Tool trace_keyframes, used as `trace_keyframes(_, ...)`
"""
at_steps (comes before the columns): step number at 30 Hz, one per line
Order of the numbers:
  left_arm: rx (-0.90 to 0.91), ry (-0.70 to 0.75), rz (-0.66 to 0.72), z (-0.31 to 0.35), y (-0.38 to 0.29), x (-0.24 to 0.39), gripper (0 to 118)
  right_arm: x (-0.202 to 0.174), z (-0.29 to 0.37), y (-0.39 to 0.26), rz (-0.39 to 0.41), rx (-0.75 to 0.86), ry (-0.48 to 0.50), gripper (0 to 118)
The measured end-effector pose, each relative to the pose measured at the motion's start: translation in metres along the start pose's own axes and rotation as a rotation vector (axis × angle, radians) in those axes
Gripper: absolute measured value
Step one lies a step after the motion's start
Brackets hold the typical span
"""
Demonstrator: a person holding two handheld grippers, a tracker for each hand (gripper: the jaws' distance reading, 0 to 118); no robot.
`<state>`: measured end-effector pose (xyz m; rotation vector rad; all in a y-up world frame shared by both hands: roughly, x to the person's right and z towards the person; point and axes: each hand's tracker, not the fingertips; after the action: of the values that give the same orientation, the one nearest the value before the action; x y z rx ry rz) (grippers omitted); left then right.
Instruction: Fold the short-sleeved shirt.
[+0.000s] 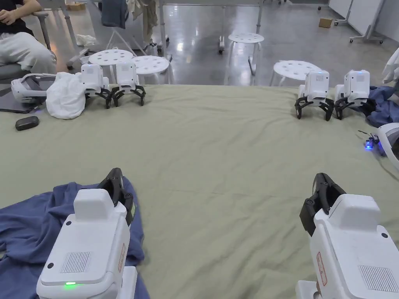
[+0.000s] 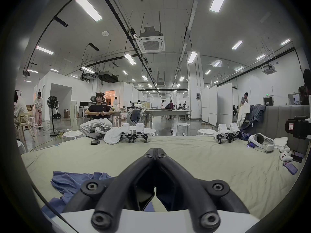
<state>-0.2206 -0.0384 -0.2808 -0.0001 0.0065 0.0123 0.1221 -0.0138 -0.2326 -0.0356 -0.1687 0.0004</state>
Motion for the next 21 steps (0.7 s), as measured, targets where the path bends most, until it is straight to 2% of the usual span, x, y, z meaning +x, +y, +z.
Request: trace_keyframes(21, -0.001, 0.001, 0.005, 0.0006, 0.0013, -0.0005, 0, 0.0001, 0.0001, 0.0009, 0.005, 0.005, 0.003, 4)
